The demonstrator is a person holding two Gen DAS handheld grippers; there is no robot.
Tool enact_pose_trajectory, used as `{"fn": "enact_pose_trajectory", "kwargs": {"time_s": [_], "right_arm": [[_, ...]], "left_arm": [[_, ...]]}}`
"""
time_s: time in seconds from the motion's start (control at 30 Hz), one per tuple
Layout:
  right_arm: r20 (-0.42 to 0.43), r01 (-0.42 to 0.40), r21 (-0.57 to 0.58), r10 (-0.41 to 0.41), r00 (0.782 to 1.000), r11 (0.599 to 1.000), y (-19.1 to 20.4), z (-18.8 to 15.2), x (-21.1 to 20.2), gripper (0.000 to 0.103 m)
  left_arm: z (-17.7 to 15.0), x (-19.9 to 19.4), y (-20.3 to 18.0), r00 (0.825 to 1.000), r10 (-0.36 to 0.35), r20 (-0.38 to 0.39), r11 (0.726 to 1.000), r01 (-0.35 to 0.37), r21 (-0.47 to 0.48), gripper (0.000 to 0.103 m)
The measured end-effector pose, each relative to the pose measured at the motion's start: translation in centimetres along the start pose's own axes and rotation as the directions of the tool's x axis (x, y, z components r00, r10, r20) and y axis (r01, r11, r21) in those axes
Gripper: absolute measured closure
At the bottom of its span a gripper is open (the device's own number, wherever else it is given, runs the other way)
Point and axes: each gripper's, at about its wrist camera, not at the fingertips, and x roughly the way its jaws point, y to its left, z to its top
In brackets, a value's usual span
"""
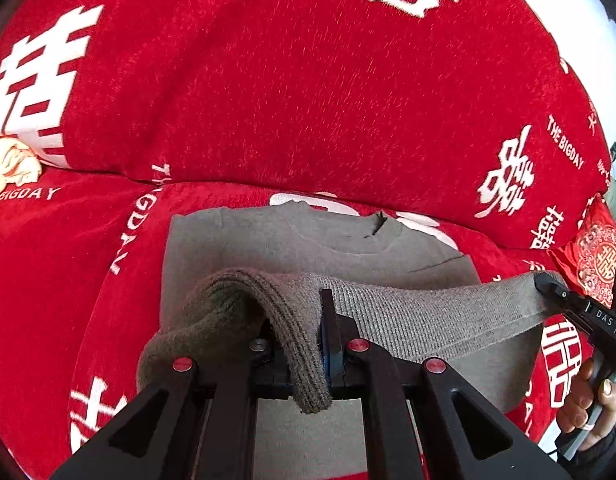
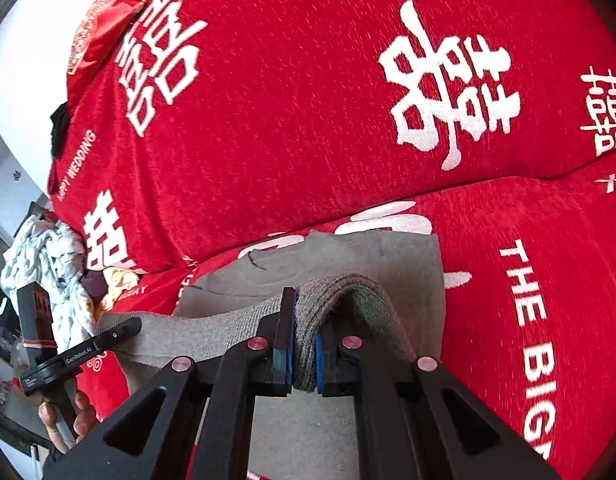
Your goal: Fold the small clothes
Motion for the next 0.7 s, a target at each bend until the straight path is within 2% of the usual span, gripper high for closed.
{"fn": "enact_pose_trajectory", "kwargs": {"time_s": [0.3, 0.7], "right_arm": [[-0.037, 0.03, 0.02, -0.029, 0.999, 0.999, -1.8, 1.7, 4.0, 0.095], [-0.081, 0.066, 0.038, -0.063, 0.995, 0.997, -3.2, 2.7, 8.7, 0.095]], "left_arm": [[1.6, 3.7, -0.6, 0.999, 0.034, -0.031, 0.999, -0.033, 0.032, 0.093], [2.8, 8.2, 1.0, 0.996, 0.036, -0.08, 0.999, -0.036, -0.001, 0.093]]}}
